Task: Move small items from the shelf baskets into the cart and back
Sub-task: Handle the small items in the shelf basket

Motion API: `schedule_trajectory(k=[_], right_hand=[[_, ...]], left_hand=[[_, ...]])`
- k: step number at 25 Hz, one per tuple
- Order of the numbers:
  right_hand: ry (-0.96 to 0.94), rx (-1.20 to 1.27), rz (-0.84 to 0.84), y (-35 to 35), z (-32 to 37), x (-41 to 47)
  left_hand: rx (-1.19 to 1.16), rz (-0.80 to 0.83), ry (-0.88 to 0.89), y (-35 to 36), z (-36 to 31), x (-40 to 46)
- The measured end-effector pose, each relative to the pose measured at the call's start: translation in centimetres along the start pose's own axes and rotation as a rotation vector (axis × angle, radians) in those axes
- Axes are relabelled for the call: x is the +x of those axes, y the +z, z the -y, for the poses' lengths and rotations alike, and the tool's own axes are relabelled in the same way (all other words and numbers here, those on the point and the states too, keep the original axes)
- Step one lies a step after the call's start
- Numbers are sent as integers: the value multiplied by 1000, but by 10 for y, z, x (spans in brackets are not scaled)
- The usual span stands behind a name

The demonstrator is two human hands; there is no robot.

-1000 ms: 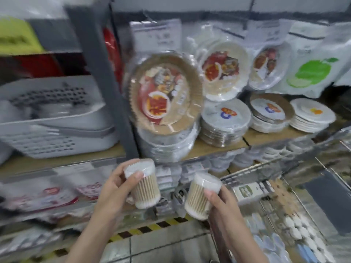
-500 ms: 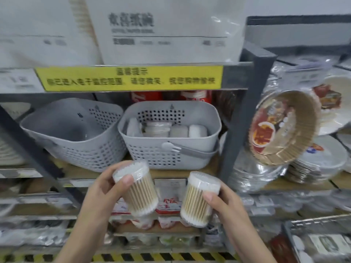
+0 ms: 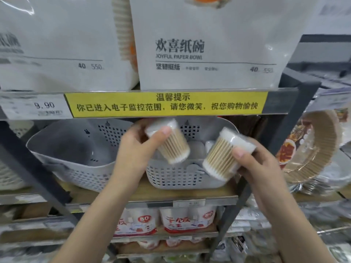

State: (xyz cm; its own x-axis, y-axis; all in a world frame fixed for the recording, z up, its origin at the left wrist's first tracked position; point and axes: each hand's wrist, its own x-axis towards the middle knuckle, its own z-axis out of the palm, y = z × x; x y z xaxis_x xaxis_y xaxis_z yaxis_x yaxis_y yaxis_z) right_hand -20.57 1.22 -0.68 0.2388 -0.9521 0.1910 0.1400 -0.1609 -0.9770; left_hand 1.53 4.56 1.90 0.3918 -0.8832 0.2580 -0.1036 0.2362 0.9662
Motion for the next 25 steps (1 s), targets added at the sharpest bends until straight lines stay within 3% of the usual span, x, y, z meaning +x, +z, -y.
schedule_trajectory(k=[5,9,13,17,20,25], right_hand=[[-68,-45,-61,12,-3,57],[-32,-363,-12,23,-25,97],[16,-517,198,31,-39,114],[77,-670,448,29,-42,115],[129,-747,564,25,-47,118],[228,-655,579,25,-50,118]], left_hand=[[122,38,84,11,13,35],[391,148,45,8,33,65],[676,362,87,4,45,78],[865,469,42,-9,52,74],[909,577,26,-16,54,73],[772,673,-69,-24,58,76]])
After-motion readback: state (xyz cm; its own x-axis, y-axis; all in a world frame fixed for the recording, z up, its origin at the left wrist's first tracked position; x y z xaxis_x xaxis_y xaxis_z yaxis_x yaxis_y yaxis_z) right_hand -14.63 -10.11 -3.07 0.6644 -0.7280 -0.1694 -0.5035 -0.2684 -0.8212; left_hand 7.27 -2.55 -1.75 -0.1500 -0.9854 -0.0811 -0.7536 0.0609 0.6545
